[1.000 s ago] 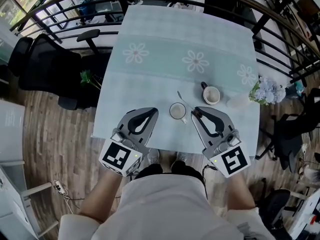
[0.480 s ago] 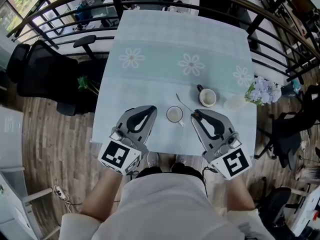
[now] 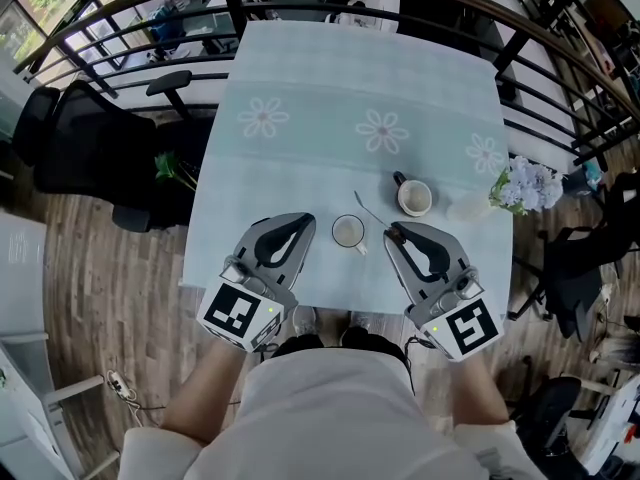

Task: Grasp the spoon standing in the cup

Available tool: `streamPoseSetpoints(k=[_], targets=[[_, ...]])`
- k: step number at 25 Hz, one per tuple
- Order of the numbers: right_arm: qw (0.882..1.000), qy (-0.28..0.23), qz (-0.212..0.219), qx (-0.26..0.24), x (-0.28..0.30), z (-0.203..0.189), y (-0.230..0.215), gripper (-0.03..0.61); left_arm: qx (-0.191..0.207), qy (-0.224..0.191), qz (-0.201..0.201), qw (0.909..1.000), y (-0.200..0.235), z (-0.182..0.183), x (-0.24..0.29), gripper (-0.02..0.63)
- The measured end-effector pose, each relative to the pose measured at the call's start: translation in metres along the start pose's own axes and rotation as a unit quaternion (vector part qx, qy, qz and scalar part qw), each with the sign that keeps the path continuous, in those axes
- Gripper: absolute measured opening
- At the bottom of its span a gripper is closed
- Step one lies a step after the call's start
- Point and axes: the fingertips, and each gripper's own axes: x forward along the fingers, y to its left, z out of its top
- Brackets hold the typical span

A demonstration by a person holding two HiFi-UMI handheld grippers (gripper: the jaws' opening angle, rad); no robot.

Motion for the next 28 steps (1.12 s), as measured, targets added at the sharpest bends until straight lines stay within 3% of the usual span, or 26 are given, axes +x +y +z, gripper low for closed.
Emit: streamPoseSetpoints(k=[28], targets=[[1.000, 0.027, 0.002, 0.016, 0.003, -0.024, -0.006, 0.057, -0.013, 0.008, -0.004, 0.9999, -0.001, -0.011, 0.009, 0.018]])
